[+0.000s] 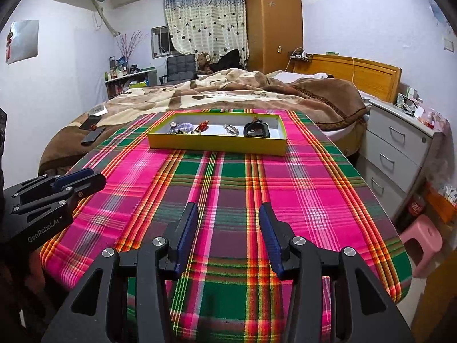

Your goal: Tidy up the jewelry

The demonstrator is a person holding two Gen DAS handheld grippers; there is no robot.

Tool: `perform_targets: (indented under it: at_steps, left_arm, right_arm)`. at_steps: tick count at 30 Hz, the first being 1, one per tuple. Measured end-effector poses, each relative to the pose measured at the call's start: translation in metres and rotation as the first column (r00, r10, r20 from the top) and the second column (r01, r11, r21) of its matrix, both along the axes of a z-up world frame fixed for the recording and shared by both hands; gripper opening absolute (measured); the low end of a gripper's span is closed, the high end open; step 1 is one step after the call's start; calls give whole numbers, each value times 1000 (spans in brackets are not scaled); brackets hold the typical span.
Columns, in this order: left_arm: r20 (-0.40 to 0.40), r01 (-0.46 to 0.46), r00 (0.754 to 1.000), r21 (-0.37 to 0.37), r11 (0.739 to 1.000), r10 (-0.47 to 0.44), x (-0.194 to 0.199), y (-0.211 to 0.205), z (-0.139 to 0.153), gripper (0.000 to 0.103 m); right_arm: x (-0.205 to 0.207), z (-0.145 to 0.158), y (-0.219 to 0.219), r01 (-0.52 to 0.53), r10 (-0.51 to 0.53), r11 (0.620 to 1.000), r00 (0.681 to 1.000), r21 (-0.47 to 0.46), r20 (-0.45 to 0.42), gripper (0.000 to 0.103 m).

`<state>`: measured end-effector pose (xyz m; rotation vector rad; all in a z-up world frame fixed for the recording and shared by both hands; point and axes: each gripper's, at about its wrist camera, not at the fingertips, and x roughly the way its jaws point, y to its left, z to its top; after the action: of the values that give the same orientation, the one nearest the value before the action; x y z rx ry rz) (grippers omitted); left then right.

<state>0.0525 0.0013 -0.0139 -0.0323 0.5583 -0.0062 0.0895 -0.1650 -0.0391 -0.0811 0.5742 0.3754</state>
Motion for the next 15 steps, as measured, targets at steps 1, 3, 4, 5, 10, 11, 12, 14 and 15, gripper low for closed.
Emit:
perform_targets:
  at_steps: [1,3,4,5,10,11,12,14,15]
  left_arm:
    - [0,0,1000,0,1000,0,0,0,0,25]
    - [1,2,1000,2,1000,-2,1,0,0,25]
    - [2,1,1000,3,1000,-1,0,0,0,25]
    - [2,1,1000,5,1000,-1,1,0,0,25]
    - [4,3,1000,7,1000,-3,0,-2,-1,25]
    - [3,3,1000,7,1000,-3,1,-1,-1,25]
    - [2,2,1000,7,1000,-2,1,-2,-1,25]
    - [4,3,1000,6,1000,-3,0,-2,-1,25]
    - [4,3,1000,7,1000,-3,0,-2,-1,25]
  right_arm:
    - [0,0,0,0,0,1000,1000,-1,-1,45]
    - [0,0,0,1,-1,1000,1000,0,-1,45]
    - [0,0,0,2,-2,1000,1000,0,0,45]
    - [0,0,0,3,-3,1000,1000,-1,0,45]
    - [1,1,-1,4,-4,1000,1000,1,-4,45]
    - [1,1,-1,5,-5,1000,1000,1,-3,45]
    - [1,1,-1,5,-5,1000,1000,0,-3,45]
    - [1,1,-1,5,-5,1000,1000,0,-2,45]
    - [1,1,-1,5,-5,1000,1000,0,-2,45]
